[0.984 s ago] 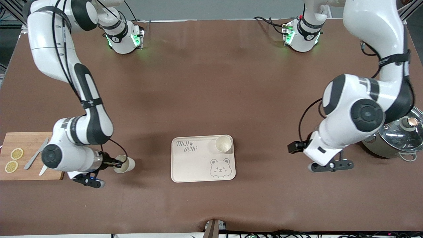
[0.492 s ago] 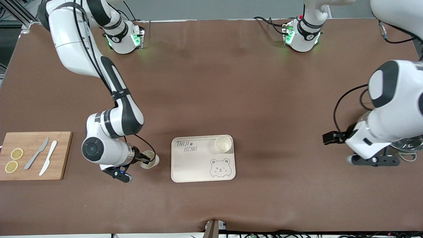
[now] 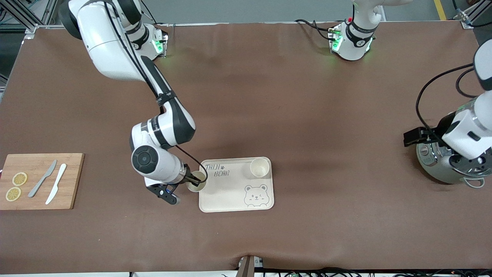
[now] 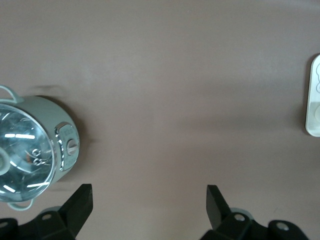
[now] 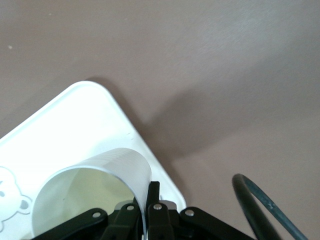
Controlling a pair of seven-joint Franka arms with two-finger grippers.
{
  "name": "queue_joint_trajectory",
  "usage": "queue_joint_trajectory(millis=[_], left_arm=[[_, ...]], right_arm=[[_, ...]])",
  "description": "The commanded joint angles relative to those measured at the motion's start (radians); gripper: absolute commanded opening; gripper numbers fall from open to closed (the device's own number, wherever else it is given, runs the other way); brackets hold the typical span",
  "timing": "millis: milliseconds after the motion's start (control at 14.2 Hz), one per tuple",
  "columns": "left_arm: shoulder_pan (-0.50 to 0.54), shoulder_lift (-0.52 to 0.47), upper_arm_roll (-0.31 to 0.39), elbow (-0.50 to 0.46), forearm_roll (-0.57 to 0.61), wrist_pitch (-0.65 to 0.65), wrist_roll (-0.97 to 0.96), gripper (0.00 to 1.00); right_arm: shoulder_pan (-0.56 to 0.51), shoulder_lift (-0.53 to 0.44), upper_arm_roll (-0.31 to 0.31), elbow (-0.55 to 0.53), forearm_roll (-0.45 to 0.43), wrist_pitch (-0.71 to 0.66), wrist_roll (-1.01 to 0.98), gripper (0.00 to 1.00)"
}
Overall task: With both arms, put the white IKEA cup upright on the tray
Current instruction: 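Carry the cup with the right gripper onto the tray while the left gripper withdraws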
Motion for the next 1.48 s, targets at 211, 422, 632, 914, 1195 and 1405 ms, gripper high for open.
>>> queue_joint_trajectory(millis=[211, 422, 632, 914, 1195, 1405], left_arm=[[0.032, -0.213, -0.015, -0.212, -0.03, 0.009, 0.023, 1.0], [0.032, -0.277, -0.015, -0.273, -0.03, 0.009, 0.01, 1.0], [0.032, -0.306, -0.014, -0.294, -0.027, 0.006, 0.027, 1.0], [0.038, -0.302, -0.011, -0.274, -0.03, 0.004, 0.029, 1.0], [0.038, -0.3, -0.007, -0.269, -0.032, 0.004, 0.027, 1.0], [0.038, -0.302, -0.009, -0.263, -0.033, 0.004, 0.029, 1.0]], right_arm=[[0.047, 0.051, -0.011, 0.003, 0.001, 0.097, 0.085, 0.0], [0.064, 0.072, -0.011, 0.002, 0.001, 0.127, 0.091, 0.0], [0.07, 0.083, -0.011, 0.003, -0.001, 0.15, 0.112, 0.0], [0.07, 0.089, -0.011, 0.002, -0.001, 0.154, 0.112, 0.59], [0.07, 0.081, -0.011, 0.003, -0.001, 0.15, 0.105, 1.0], [0.069, 0.043, -0.011, 0.005, 0.002, 0.121, 0.091, 1.0]])
